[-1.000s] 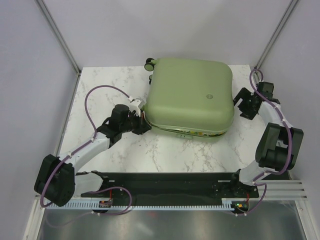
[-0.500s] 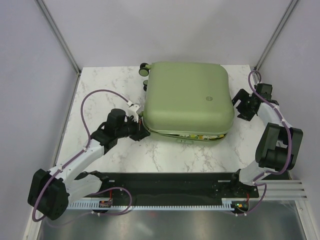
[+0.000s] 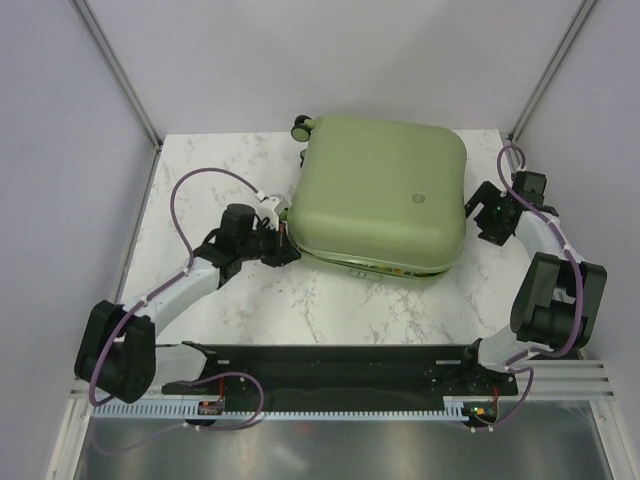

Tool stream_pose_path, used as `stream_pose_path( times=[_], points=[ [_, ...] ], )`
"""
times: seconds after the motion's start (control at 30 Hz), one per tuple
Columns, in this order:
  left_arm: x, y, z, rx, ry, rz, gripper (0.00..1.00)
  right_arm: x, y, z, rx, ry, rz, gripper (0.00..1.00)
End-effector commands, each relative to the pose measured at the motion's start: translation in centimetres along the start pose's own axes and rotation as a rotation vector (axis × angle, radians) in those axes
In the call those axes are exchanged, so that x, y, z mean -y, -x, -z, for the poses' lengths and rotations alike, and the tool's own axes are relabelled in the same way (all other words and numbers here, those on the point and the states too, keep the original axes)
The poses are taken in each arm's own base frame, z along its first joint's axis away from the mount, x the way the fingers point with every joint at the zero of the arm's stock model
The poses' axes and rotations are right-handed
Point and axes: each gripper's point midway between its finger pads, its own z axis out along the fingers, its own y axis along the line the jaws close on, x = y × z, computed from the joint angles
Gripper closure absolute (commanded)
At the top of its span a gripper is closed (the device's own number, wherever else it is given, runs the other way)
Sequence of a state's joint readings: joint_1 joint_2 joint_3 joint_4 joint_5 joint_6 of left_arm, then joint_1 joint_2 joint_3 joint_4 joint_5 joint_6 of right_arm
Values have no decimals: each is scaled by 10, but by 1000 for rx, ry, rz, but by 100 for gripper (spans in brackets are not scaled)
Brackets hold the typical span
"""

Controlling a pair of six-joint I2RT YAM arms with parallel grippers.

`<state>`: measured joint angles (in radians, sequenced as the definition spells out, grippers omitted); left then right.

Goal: Pack the luggage
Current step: Zip the luggage at the center of the board.

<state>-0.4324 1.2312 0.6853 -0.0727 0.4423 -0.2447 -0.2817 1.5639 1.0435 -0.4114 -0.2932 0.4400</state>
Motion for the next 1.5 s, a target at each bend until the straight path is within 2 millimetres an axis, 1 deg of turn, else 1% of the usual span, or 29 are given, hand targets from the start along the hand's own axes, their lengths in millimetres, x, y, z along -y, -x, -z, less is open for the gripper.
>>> stream_pose_path(
  times=[0.0, 0.07, 0.1, 0.13, 0.2, 0.23, 0.37, 0.4, 0.43, 0.5, 0.53, 0.6, 0.63, 0.67, 0.73, 0.8, 0.87, 0.9, 1.0, 1.03, 1.17, 1.2, 1.23, 1.27, 1.33, 1.37, 1.4, 1.47],
  points=[
    [10, 74, -14, 205, -72, -136, 98, -36, -37, 16, -119, 148, 38, 9],
    [5, 68, -17, 189, -56, -140, 98, -36, -40, 16, -119, 150, 39, 9],
    [1, 63, -18, 175, -45, -137, 98, -36, -40, 17, -117, 149, 40, 9],
    [-4, 52, -18, 152, -23, -130, 98, -34, -42, 17, -121, 145, 39, 9],
    [-10, 45, -15, 153, 9, -141, 97, -33, -45, 17, -124, 142, 46, 9],
    [-14, 37, -14, 143, 24, -136, 97, -30, -49, 16, -132, 137, 43, 9],
    [-18, 32, -3, 149, 65, -143, 91, -26, -55, 15, -143, 135, 53, 9],
    [-18, 32, -1, 151, 73, -144, 89, -26, -57, 16, -146, 135, 50, 9],
    [-18, 31, 2, 154, 76, -148, 80, -28, -58, 16, -151, 145, 50, 9],
    [-16, 29, 4, 153, 68, -154, 72, -28, -59, 17, -157, 149, 52, 9],
    [-16, 25, 3, 145, 62, -151, 65, -28, -58, 17, -159, 150, 55, 9],
    [-19, 22, -1, 132, 67, -156, 60, -29, -58, 17, -163, 150, 55, 9],
    [-24, 19, -3, 118, 82, -155, 57, -31, -57, 17, -162, 157, 54, 9],
    [-27, 19, -4, 114, 96, -156, 56, -31, -57, 17, -164, 158, 55, 9],
    [-39, 19, -1, 107, 153, -151, 53, -34, -53, 18, -157, 165, 53, 9],
    [-45, 18, 2, 116, 162, -143, 53, -35, -51, 19, -153, 170, 57, 9],
    [-57, 20, 6, 126, 192, -125, 53, -36, -50, 19, -151, 171, 60, 9],
    [-66, 22, 9, 130, 218, -110, 53, -37, -49, 20, -148, 174, 63, 9],
    [-78, 25, 12, 136, 243, -81, 49, -36, -50, 20, -150, 172, 61, 9],
    [-83, 35, 16, 183, 239, -73, 48, -37, -49, 20, -147, 173, 63, 9],
    [-74, 44, 10, 227, 134, -83, 47, -35, -51, 18, -153, 167, 63, 9],
    [-64, 48, 8, 220, 77, -94, 46, -34, -51, 18, -156, 165, 62, 8],
    [-61, 45, 3, 206, 45, -93, 47, -34, -52, 17, -158, 164, 61, 9],
    [-57, 49, 3, 216, 19, -106, 47, -34, -51, 16, -158, 164, 64, 9],
    [-49, 47, 3, 211, -24, -122, 47, -34, -50, 17, -155, 164, 67, 9],
    [-47, 42, 5, 187, -35, -121, 47, -34, -50, 16, -156, 164, 66, 9],
    [-40, 40, 6, 178, -67, -133, 46, -33, -51, 15, -159, 163, 67, 9],
    [-34, 38, 13, 178, -81, -164, 45, -33, -50, 14, -159, 161, 68, 9]
  ],
)
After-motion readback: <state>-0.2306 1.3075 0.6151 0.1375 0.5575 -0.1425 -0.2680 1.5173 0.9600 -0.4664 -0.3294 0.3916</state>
